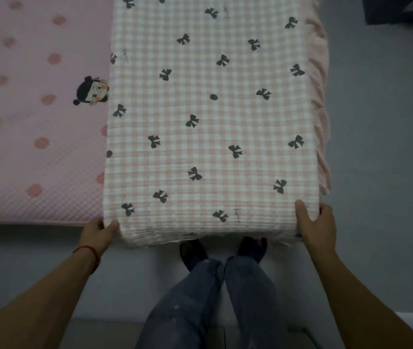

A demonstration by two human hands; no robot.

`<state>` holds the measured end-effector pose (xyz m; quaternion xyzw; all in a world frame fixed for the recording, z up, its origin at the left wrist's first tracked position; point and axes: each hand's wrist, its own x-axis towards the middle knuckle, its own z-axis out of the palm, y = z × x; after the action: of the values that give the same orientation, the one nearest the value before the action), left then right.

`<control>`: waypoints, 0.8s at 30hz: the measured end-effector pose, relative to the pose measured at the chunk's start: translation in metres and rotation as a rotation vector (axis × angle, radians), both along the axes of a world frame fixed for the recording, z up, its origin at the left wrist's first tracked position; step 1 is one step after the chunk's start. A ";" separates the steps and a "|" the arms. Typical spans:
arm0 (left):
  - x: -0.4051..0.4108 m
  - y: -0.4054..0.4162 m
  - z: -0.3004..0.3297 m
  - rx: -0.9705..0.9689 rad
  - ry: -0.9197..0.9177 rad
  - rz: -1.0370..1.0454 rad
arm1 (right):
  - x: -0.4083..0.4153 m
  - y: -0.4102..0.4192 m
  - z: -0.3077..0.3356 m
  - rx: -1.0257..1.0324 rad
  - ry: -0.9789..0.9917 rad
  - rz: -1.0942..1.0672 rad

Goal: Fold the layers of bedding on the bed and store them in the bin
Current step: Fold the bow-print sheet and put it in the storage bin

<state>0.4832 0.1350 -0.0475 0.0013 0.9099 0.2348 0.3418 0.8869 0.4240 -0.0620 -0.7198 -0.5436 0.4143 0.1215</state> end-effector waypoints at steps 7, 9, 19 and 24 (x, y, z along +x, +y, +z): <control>-0.001 -0.021 0.019 0.014 0.022 -0.048 | 0.003 -0.001 0.024 -0.175 0.052 0.106; -0.005 -0.026 0.035 0.006 0.056 -0.087 | 0.007 0.002 0.045 -0.249 0.133 0.115; -0.016 -0.031 0.127 -0.050 0.167 -0.152 | 0.012 0.002 0.165 -0.367 0.226 0.278; -0.012 -0.036 0.163 -0.134 0.125 -0.195 | 0.014 -0.004 0.214 -0.482 0.155 0.279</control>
<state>0.4715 0.0991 0.1151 0.0818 0.9386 0.1387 0.3051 0.9004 0.4202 0.1521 -0.6125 -0.5123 0.5979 -0.0701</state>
